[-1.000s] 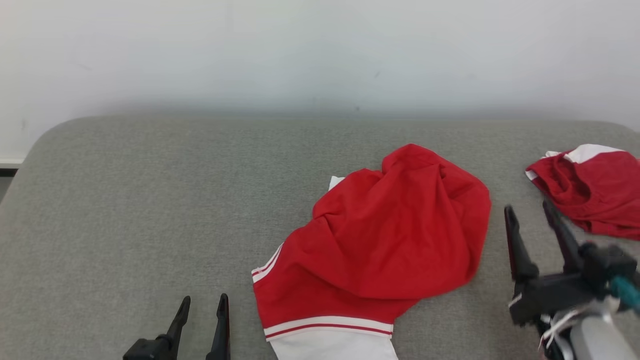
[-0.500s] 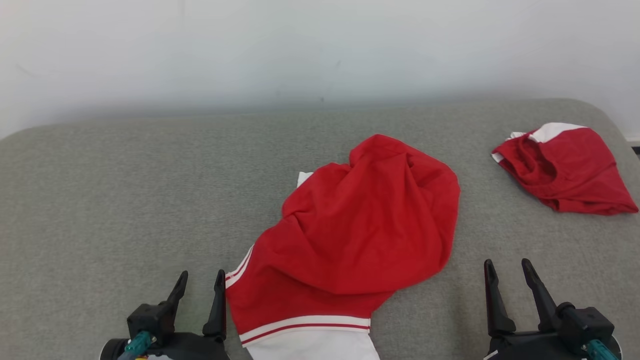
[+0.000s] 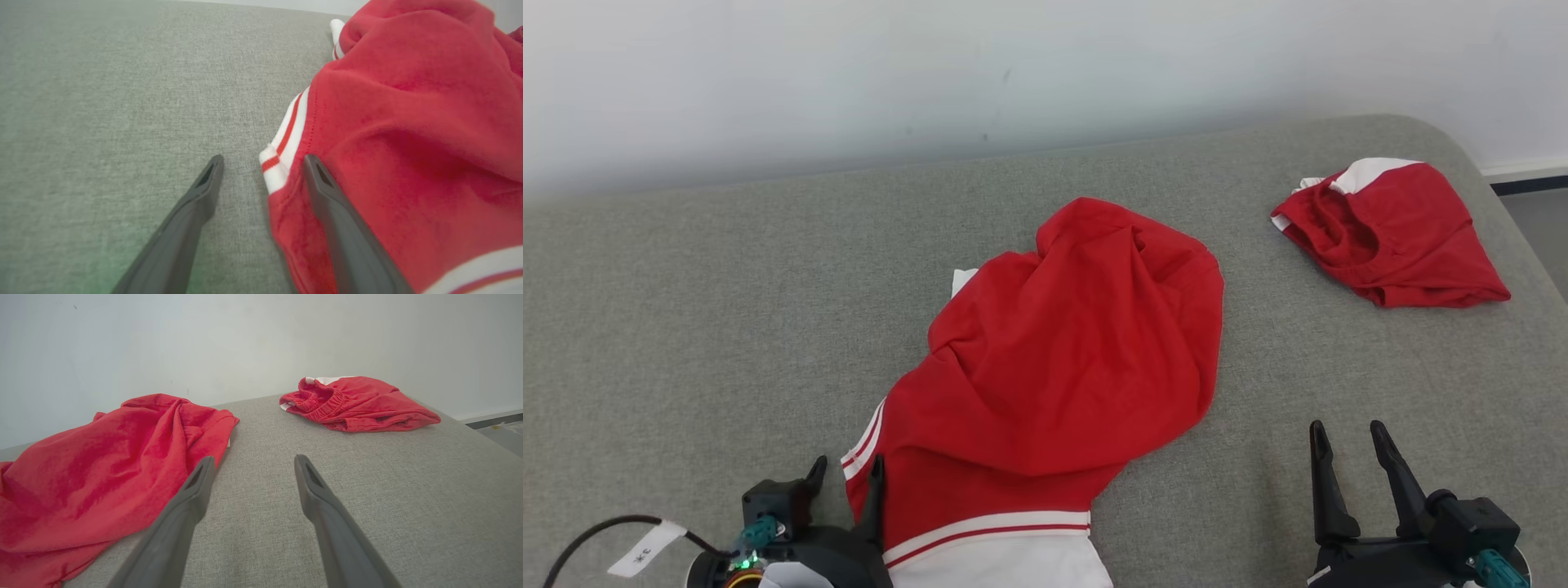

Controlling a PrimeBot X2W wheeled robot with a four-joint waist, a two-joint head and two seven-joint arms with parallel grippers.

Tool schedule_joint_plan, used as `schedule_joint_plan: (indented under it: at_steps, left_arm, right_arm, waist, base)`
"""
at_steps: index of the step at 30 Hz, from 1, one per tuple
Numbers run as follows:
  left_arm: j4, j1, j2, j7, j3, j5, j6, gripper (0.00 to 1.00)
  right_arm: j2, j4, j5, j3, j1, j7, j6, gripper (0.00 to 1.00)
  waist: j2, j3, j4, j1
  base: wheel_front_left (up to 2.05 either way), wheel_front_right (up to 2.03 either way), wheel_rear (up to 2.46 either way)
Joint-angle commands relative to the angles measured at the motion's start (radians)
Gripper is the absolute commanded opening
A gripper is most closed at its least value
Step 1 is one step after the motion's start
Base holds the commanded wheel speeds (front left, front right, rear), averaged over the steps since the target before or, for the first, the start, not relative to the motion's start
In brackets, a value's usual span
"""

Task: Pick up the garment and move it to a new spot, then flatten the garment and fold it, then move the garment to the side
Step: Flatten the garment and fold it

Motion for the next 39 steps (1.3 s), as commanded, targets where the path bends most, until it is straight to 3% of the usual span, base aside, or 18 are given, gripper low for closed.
schedule_joint_plan:
  at_steps: [1,2,3,4,11,19,23,28,29,30,31,39]
  left_arm:
    - [0.017,-0.008,0.001,0.004,-0.004,-0.022,-0.007,1.00]
    - [0.029,-0.015,-0.003,0.003,-0.007,-0.030,-0.006,0.83]
    - [0.037,-0.022,-0.006,0.000,-0.011,-0.043,-0.005,0.02]
    - [0.044,-0.027,-0.010,-0.002,-0.023,-0.053,-0.006,0.00]
    - [-0.018,-0.032,0.018,-0.016,-0.017,-0.081,-0.002,0.00]
    - [-0.251,0.138,0.050,-0.015,0.106,-0.057,0.049,0.00]
    - [-0.329,0.230,0.037,-0.016,0.157,-0.053,0.079,0.00]
    - [-0.357,0.277,0.033,-0.016,0.179,-0.039,0.076,0.00]
    - [-0.353,0.273,0.033,-0.016,0.179,-0.035,0.074,0.10]
    - [-0.355,0.265,0.032,-0.016,0.179,-0.030,0.068,0.44]
    - [-0.361,0.258,0.030,-0.016,0.180,-0.024,0.064,1.00]
    - [-0.471,0.279,-0.004,-0.016,0.190,0.024,0.058,1.00]
  right_arm:
    - [0.003,0.003,0.000,-0.001,-0.004,0.000,-0.002,1.00]
    - [0.004,0.003,0.000,0.000,-0.007,0.000,-0.002,1.00]
    - [0.005,0.001,0.001,0.000,-0.010,0.000,-0.002,1.00]
    - [0.006,0.000,0.001,0.000,-0.012,0.000,-0.002,1.00]
    - [0.003,-0.004,0.000,-0.021,0.011,0.000,-0.002,1.00]
    - [0.002,0.014,-0.005,-0.031,0.029,0.000,-0.002,1.00]
    - [0.002,0.027,-0.011,-0.035,0.035,0.000,-0.002,1.00]
    - [0.002,0.048,-0.015,-0.028,0.043,0.000,-0.002,1.00]
    - [0.001,0.053,-0.016,-0.026,0.042,0.000,-0.002,1.00]
    - [-0.002,0.062,-0.015,-0.021,0.039,0.000,-0.002,1.00]
    - [-0.006,0.072,-0.012,-0.017,0.035,0.000,-0.002,1.00]
    - [-0.021,0.143,0.000,0.035,-0.028,0.000,-0.002,1.00]
  waist:
    - [0.0000,0.002,-0.002,-0.0001]
    - [0.0000,0.002,-0.001,-0.0001]
    - [0.0000,0.001,0.000,-0.0001]
    - [0.0000,0.000,0.003,-0.0001]
    - [0.0000,-0.020,0.058,-0.0001]
    - [0.0000,-0.049,0.139,-0.0001]
    - [0.0000,-0.058,0.162,-0.0001]
    - [0.0000,-0.067,0.179,-0.0001]
    - [0.0000,-0.068,0.183,-0.0001]
    - [0.0000,-0.069,0.186,-0.0001]
    - [0.0000,-0.070,0.189,-0.0001]
    - [0.0000,-0.080,0.215,-0.0001]
  base:
    - [0.00,0.00,0.00]
    - [0.00,0.00,0.00]
    - [0.00,0.00,0.00]
    - [0.00,0.00,0.00]
    - [0.00,0.00,0.00]
    - [0.00,0.00,0.00]
    - [0.00,0.00,0.00]
    - [0.00,0.00,0.00]
    - [0.00,0.00,0.00]
    - [0.00,0.00,0.00]
    - [0.00,0.00,0.00]
    - [0.00,0.00,0.00]
